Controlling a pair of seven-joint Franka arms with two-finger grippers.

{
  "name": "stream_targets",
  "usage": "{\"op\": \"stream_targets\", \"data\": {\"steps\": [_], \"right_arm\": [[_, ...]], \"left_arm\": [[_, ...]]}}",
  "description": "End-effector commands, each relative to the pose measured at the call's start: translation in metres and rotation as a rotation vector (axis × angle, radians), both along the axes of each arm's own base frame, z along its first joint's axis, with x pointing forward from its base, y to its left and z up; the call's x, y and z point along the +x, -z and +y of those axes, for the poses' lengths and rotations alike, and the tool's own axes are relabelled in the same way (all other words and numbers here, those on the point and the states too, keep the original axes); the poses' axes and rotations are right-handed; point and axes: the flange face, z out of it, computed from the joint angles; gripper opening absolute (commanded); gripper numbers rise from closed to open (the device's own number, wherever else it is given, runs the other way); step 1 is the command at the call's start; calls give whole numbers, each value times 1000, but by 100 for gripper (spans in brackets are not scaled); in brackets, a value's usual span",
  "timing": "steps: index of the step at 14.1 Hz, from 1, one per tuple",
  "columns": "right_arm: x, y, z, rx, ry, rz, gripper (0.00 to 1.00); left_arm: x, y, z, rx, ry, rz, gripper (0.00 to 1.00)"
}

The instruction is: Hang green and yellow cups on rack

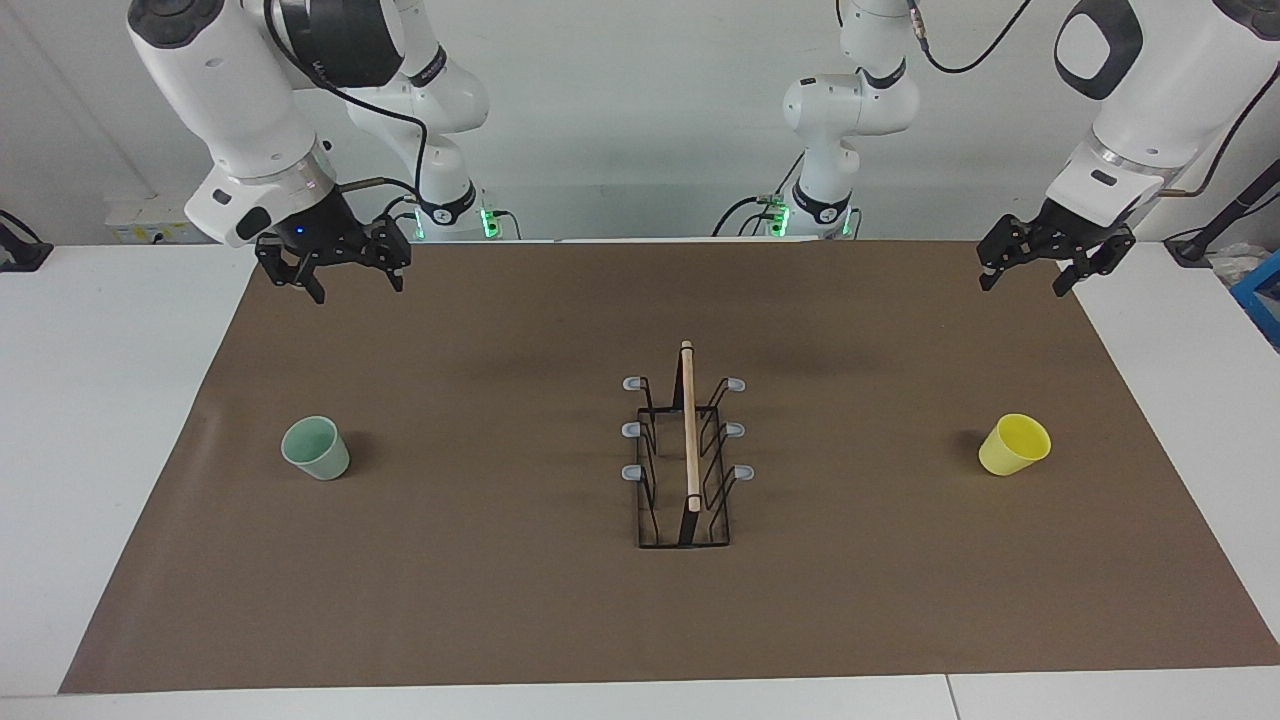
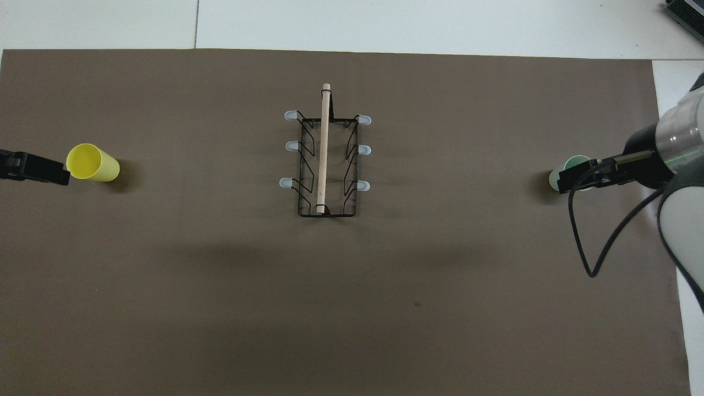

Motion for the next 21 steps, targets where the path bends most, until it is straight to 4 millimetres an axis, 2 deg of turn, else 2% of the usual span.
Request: {"op": "stream_targets", "data": {"steps": [1, 10, 21], "right_arm": [[3, -3, -2, 9, 12, 9, 100], [3, -2, -5, 7, 18, 9, 100], [4, -2, -7, 8, 18, 9, 100]], "left_arm": [[-5, -3, -2, -1, 2, -14, 100], [-4, -3, 3, 1, -8, -21, 100], [-4, 1, -2, 7, 8, -36, 100]]}}
